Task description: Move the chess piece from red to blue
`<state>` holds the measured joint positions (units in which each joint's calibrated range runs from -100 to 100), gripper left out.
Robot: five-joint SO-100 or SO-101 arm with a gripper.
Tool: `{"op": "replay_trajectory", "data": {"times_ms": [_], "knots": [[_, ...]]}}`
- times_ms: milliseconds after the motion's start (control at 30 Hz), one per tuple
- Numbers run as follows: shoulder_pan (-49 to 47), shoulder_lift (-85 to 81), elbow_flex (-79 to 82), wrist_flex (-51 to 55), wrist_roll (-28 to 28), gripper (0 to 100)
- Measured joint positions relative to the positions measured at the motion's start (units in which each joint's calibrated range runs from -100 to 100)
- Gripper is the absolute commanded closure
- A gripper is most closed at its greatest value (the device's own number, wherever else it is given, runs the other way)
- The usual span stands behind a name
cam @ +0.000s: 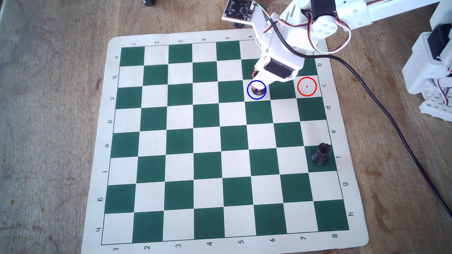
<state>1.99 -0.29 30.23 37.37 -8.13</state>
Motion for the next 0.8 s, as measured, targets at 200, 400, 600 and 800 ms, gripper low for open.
{"op": "replay_trajectory", "data": {"times_ms": [200, 400, 600, 800], "knots": [[0.0, 0.6, 0.0, -0.7, 0.0, 100], [0.0, 0.6, 0.0, -0.7, 0.0, 97], [0.0, 1.4, 0.0, -2.3, 0.0, 91], [0.0, 1.4, 0.0, -2.5, 0.0, 84]]}}
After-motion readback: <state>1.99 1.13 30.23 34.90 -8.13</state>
